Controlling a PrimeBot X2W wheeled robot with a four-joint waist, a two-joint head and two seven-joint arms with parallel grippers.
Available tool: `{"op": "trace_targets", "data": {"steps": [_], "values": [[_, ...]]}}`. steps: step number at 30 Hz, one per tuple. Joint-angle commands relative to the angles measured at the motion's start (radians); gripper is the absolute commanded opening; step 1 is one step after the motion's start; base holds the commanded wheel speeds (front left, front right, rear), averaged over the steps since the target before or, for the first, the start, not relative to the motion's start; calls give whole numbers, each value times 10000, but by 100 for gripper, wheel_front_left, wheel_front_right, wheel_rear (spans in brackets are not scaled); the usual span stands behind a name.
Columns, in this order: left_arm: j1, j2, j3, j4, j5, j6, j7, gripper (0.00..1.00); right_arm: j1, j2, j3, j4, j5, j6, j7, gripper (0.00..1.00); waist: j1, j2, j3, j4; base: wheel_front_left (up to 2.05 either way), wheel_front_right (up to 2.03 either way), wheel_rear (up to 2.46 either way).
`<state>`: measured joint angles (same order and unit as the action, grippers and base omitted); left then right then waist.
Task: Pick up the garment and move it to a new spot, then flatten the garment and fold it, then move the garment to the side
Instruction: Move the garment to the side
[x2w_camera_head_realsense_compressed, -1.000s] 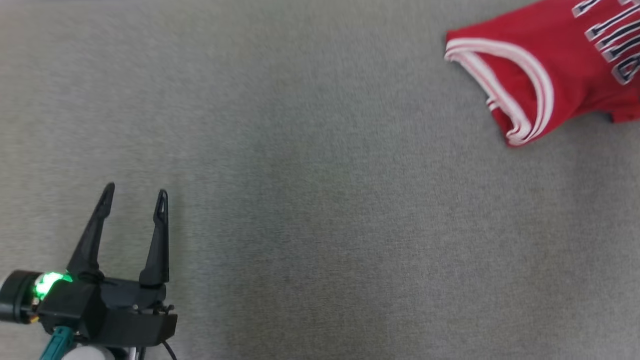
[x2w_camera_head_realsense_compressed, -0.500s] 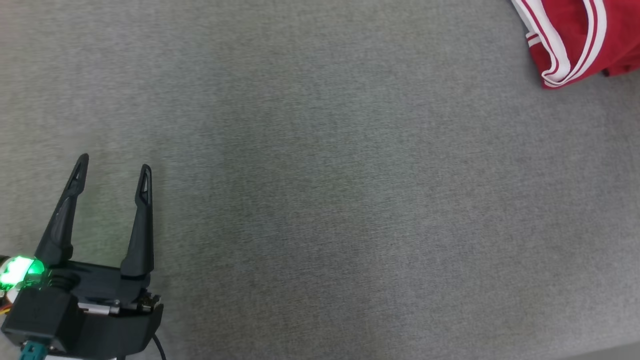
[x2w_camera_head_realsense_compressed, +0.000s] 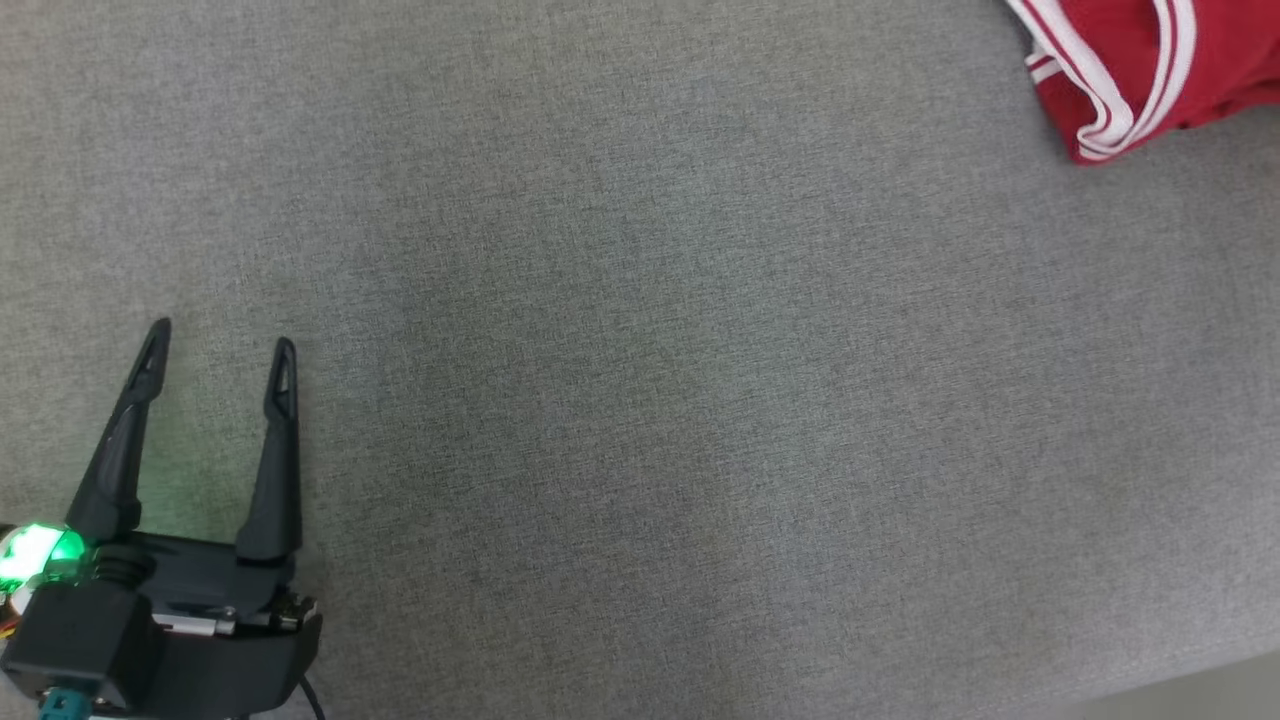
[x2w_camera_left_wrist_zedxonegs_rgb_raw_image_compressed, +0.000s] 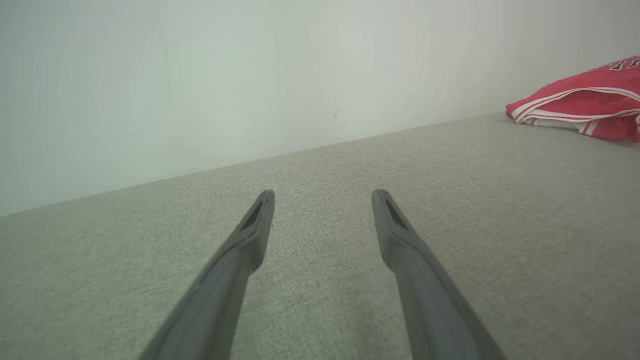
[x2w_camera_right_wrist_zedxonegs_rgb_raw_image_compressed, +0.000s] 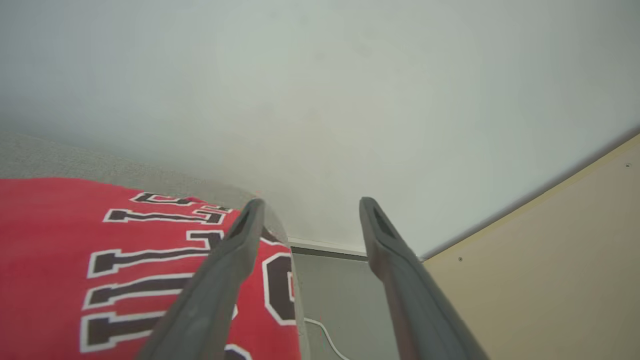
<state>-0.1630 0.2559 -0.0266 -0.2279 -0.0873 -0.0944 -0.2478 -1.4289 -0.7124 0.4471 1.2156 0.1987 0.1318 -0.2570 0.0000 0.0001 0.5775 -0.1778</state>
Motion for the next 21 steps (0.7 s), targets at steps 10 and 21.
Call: {"op": "trace_targets", "data": {"steps": [10,21], "values": [[595,-267,202,853,-366,283,-130,100,1231,501,-1056,-1388,-273,-26,-80,100,0,-1,-1562,-28,0,0,0],[1788,-647,662,2064,-905,414,-175,100,4573,1289,-2442,-4158,204,-26,-64,100,0,-1,-4176,192,0,0,0]]}}
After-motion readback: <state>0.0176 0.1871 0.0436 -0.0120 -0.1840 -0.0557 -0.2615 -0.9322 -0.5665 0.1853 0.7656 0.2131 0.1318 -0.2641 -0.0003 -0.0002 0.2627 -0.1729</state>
